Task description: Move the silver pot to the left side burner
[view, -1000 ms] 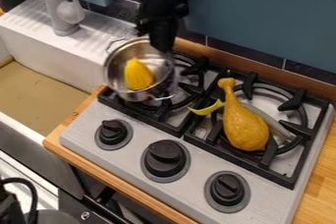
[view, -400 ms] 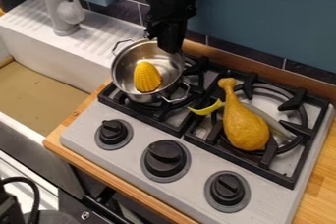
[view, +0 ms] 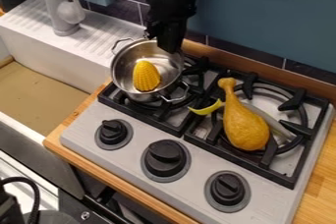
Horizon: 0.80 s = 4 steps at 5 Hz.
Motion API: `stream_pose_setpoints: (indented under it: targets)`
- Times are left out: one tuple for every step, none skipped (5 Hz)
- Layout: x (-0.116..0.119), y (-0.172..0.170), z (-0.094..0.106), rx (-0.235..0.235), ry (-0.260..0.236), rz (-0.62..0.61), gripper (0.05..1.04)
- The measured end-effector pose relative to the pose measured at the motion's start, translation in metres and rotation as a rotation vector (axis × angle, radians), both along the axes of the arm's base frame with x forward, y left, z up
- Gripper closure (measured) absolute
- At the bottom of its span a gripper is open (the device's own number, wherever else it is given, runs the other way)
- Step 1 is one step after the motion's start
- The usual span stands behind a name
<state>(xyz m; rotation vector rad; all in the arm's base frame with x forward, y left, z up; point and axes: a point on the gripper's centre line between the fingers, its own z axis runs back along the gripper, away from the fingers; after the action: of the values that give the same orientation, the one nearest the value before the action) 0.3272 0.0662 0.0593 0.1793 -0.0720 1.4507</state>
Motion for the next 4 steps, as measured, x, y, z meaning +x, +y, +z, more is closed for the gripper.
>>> stream_pose_setpoints:
  targets:
    - [0.004,-0.002,-0.002,-0.009,-0.043,0.003,1.029]
    - [0.005,-0.004,-0.003,-0.023,-0.055,0.016,1.022]
    - [0.007,-0.012,-0.016,-0.063,-0.105,0.033,0.891]
    - [0.008,-0.017,-0.014,-0.153,-0.222,-0.067,0.655]
